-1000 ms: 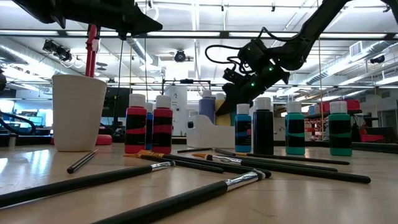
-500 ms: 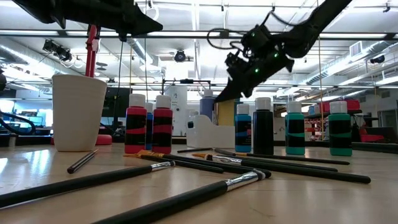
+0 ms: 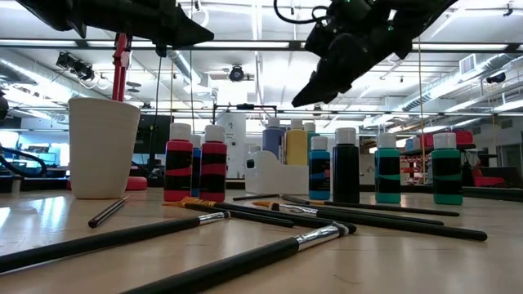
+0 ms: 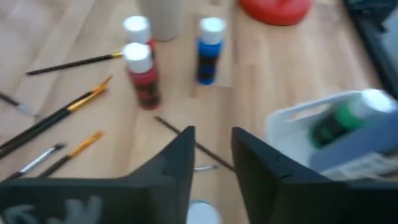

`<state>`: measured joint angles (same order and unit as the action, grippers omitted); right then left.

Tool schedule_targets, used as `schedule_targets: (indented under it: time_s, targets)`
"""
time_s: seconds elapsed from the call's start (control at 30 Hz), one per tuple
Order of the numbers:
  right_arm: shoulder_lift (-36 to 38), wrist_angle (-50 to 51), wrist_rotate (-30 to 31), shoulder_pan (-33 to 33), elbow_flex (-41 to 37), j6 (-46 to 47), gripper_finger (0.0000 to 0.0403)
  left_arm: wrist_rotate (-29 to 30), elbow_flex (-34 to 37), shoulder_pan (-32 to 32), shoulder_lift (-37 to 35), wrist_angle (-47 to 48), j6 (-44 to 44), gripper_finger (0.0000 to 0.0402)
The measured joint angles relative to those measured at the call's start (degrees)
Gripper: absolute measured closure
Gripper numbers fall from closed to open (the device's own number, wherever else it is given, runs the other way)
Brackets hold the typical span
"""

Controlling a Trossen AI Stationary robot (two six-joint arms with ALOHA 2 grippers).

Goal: Pick & Place Paint Supplies
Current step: Put the small blue paint bottle into the white bin

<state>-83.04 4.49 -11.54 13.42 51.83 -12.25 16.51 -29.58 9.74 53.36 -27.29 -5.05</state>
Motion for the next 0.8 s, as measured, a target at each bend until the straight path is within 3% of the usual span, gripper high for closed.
schedule_targets:
  time_s: [0.1, 0.27, 0.37, 0.8]
  targets:
    - [-1.46, 0.82, 1.00, -2.23, 0.00, 1.34, 0.0250, -1.01, 0.00, 0.00, 0.00, 0.00, 0.40, 0.0381]
    - [-2.87, 2.11, 11.23, -4.30, 0.02, 2.41, 0.0196, -2.69, 0.00, 0.00, 0.00, 0.02, 0.59, 0.0379]
    - [-2.95, 5.51, 14.05, -4.32, -0.02, 4.80, 0.0174, -2.80, 0.00, 0.00, 0.00, 0.01, 1.43, 0.0379]
    - [-4.14, 10.78, 12.84, -4.32, 0.02, 7.36, 0.0160, -2.72, 0.00, 0.00, 0.00, -0.02, 1.66, 0.0383]
